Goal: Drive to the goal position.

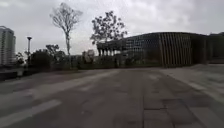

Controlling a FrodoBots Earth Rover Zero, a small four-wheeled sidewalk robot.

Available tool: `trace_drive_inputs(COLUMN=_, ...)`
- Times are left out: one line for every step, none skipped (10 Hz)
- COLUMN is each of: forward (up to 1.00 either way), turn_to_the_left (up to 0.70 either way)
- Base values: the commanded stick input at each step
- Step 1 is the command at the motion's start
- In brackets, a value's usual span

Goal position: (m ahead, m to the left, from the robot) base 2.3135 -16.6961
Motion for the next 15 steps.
trace_drive_inputs(forward=1.0, turn_to_the_left=0.07)
trace_drive_inputs(forward=1.0, turn_to_the_left=0.07)
trace_drive_inputs(forward=1.0, turn_to_the_left=-0.17)
trace_drive_inputs(forward=1.0, turn_to_the_left=-0.33)
trace_drive_inputs(forward=1.0, turn_to_the_left=-0.33)
trace_drive_inputs(forward=1.0, turn_to_the_left=-0.33)
trace_drive_inputs(forward=1.0, turn_to_the_left=-0.33)
trace_drive_inputs(forward=1.0, turn_to_the_left=-0.33)
trace_drive_inputs(forward=1.0, turn_to_the_left=-0.33)
trace_drive_inputs(forward=1.0, turn_to_the_left=-0.14)
trace_drive_inputs(forward=1.0, turn_to_the_left=0.07)
trace_drive_inputs(forward=1.0, turn_to_the_left=0.07)
trace_drive_inputs(forward=1.0, turn_to_the_left=0.07)
trace_drive_inputs(forward=1.0, turn_to_the_left=0.07)
trace_drive_inputs(forward=1.0, turn_to_the_left=0.04)
